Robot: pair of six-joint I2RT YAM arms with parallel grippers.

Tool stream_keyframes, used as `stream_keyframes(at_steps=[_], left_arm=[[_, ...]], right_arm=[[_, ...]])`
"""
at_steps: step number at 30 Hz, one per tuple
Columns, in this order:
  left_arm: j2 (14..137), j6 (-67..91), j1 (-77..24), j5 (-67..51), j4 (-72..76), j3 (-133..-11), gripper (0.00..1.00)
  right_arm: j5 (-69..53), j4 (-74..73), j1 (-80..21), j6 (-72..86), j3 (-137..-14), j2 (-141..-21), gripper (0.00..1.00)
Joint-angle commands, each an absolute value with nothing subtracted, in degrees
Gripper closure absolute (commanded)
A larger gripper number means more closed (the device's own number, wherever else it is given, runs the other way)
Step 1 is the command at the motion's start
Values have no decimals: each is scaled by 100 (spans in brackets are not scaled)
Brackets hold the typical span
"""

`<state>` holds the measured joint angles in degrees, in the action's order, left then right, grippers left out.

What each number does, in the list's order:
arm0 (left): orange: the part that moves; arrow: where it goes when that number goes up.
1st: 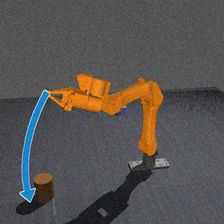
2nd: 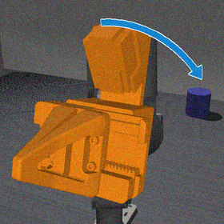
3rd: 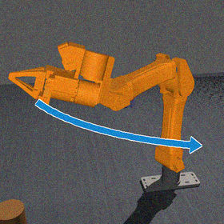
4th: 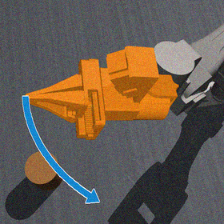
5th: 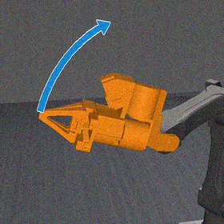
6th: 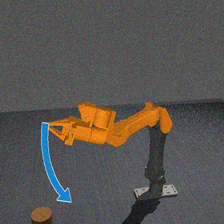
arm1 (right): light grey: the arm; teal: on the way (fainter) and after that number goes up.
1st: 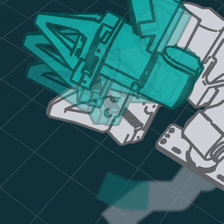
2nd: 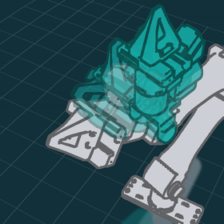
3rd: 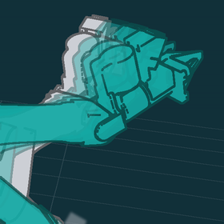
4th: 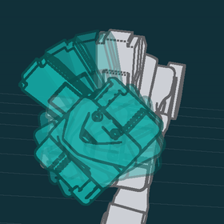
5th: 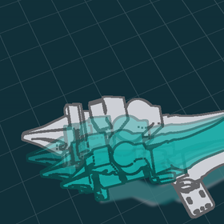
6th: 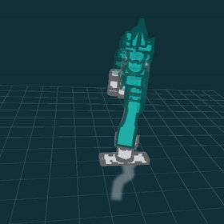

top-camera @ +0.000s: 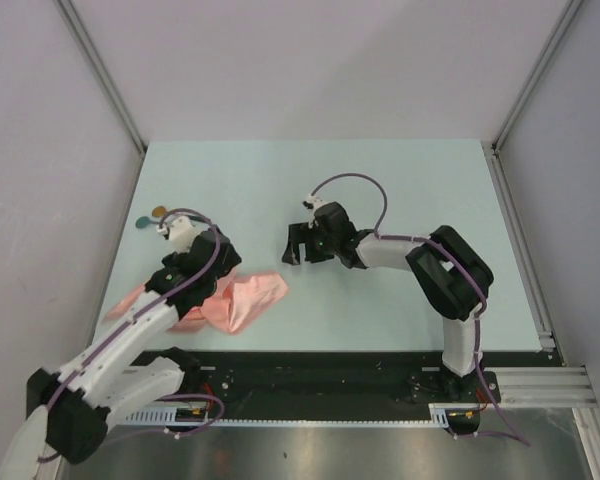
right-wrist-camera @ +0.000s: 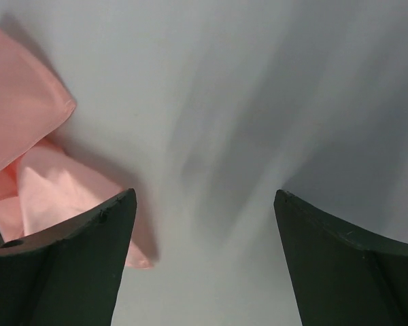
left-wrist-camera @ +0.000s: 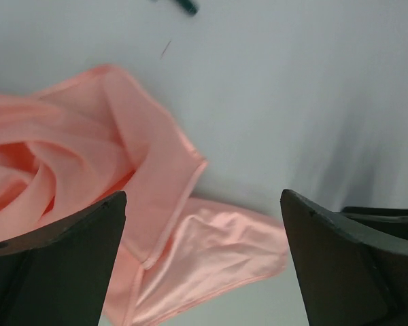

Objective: Fold the napkin into a case and place the utensils inside
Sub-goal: Pick up the crumpled napkin from the corner of the board, then flatten out the crumpled napkin at the center of the board.

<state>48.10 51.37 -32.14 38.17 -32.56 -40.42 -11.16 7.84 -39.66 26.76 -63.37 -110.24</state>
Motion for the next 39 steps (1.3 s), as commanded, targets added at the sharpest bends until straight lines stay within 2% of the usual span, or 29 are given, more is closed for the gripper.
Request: stream_keyframes(at_steps=[1, 2, 5, 7, 8, 10, 11, 13, 14, 15, 16, 17, 22, 24, 27, 33, 39], left_arm=[[5826, 5651, -2602, 2841, -4396, -4000, 2], [5923, 5599, -2567, 2656, -4238, -3921, 4], [6082, 5528, -2549, 2373, -3648, -3587, 10], [6170, 5660, -2488, 2364, -3542, -3420, 19], [6213, 5704, -2453, 2347, -3525, -3375, 22], [6266, 5704, -2408, 2277, -3349, -3261, 34], [6267, 5687, -2400, 2250, -3279, -3243, 37], [6258, 5625, -2399, 2215, -3217, -3313, 50], [6240, 5625, -2399, 2232, -3269, -3374, 58], [6179, 5555, -2391, 2259, -3339, -3445, 69], [6022, 5494, -2391, 2276, -3357, -3558, 72], [5925, 5424, -2391, 2259, -3366, -3612, 74], [5020, 4730, -2373, 1899, -3173, -4033, 88], [4519, 4414, -2338, 1619, -2972, -4262, 95], [3930, 4185, -2320, 1425, -2543, -4928, 99], [3148, 3955, -2320, 959, -1215, -5685, 100], [2646, 3683, -2320, 177, -370, -6362, 100]], right_arm=[[-1877, 571, -4174, 2680, -6854, -11521, 18], [-2055, 658, -4227, 2698, -6908, -11627, 25], [-2276, 764, -4429, 2821, -6865, -11777, 30], [-2268, 974, -4535, 2935, -6524, -11699, 36], [-2328, 1254, -4553, 2996, -6391, -11681, 45], [-2652, 1502, -4579, 3146, -6258, -11707, 55], [-2715, 1694, -4597, 3173, -6153, -11733, 57], [-2882, 1827, -4632, 3225, -6117, -11733, 60], [-2926, 1863, -4623, 3243, -6074, -11707, 73], [-2918, 1863, -4597, 3261, -6021, -11646, 77], [-2953, 2037, -4510, 3278, -5942, -11437, 82], [-3014, 2161, -4465, 3339, -5863, -11330, 100], [-3296, 1962, -4210, 3410, -5687, -10496, 100], [-3261, 1794, -4079, 3340, -5599, -9706, 100], [-2964, 1110, -3885, 3008, -5563, -8345, 100], [-2629, -1033, -3691, 2190, -6301, -6236, 100], [-2443, -1714, -3902, 2092, -6855, -4827, 100]])
